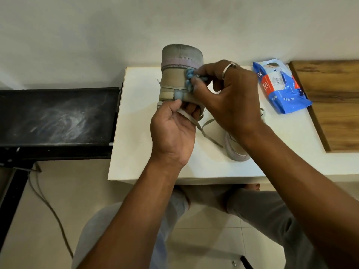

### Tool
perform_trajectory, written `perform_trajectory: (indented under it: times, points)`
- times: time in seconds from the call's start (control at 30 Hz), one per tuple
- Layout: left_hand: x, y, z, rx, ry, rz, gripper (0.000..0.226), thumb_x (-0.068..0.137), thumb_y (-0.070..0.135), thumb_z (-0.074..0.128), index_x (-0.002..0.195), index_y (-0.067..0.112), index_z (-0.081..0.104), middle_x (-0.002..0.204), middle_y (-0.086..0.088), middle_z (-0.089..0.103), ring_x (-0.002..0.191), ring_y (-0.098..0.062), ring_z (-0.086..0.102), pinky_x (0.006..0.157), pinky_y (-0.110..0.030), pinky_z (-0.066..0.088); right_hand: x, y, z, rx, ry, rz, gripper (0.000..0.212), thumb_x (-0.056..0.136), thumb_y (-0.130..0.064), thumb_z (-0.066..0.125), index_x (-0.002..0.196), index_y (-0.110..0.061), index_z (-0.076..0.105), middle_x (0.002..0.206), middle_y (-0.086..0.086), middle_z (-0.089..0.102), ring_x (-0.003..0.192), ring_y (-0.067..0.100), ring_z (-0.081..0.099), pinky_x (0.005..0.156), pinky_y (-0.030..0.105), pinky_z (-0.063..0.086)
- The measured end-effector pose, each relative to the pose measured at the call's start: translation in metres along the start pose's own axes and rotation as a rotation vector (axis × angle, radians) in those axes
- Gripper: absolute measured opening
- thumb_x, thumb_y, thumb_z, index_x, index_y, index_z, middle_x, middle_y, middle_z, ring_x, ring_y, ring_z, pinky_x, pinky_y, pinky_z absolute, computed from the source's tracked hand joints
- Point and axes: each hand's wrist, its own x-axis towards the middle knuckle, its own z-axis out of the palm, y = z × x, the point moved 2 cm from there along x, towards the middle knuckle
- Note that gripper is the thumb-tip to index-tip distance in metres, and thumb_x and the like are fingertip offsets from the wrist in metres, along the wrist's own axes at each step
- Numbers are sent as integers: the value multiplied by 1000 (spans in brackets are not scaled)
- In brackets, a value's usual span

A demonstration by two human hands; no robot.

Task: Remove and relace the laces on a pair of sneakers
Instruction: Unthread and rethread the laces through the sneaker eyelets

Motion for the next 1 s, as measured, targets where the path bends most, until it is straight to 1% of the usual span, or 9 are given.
perform_trajectory:
  times: [0.13,0.17,0.27,0.43,0.53,0.67,0.83,0.93,1.0]
  points:
    - [2,7,-4,-95,25,70,51,92,18,40,141,2,41,128,-25,53,120,-39,52,109,-49,36,-1,15,1,26,-74,174,15,86,-32,70,97,-21,75,78,-11,69,65,9,60,61,32,53]
    - [2,9,-4,-89,33,92,50,94,22,43,140,4,42,126,-23,54,115,-37,55,104,-48,39,1,14,1,54,-64,173,15,87,-30,70,97,-21,75,79,-11,70,66,10,62,62,32,54]
    - [2,7,-2,-2,96,106,42,98,29,51,136,11,48,117,-17,62,106,-31,61,92,-41,46,6,-2,4,123,-5,43,15,89,-22,69,102,-17,73,86,-9,69,72,6,59,63,16,46]
    - [2,0,-6,91,123,90,43,99,28,51,140,15,47,128,-16,61,120,-34,58,102,-48,46,1,-12,18,99,37,-86,22,91,-15,68,111,-5,72,97,5,68,81,0,54,71,8,39]
    - [1,-2,-5,90,121,93,42,99,27,51,139,15,48,128,-16,61,119,-34,59,100,-48,47,-3,-9,18,89,68,-60,17,91,-18,68,105,-9,73,94,2,70,80,6,59,70,18,49]
    - [2,-3,-5,50,104,103,47,99,27,50,143,12,42,136,-19,55,122,-35,56,99,-44,46,-6,5,19,195,73,215,13,91,-22,67,100,-17,74,86,-10,72,80,9,67,73,38,57]
    - [2,-3,-6,34,63,108,42,102,22,47,142,11,45,136,-20,55,123,-34,57,97,-44,50,-3,-22,24,217,86,98,17,91,-20,68,105,-12,73,95,-5,72,89,5,67,77,24,56]
    - [0,-6,-6,58,65,108,42,100,24,49,140,12,47,135,-21,56,125,-37,54,102,-50,43,-5,-18,25,233,133,91,15,91,-19,68,104,-12,73,93,-4,71,86,8,66,73,27,56]
    - [1,-5,-6,54,89,108,43,99,26,50,140,12,47,135,-21,56,126,-38,53,105,-52,40,-8,-5,26,228,139,174,14,91,-22,67,101,-15,73,89,-6,72,83,8,67,73,33,57]
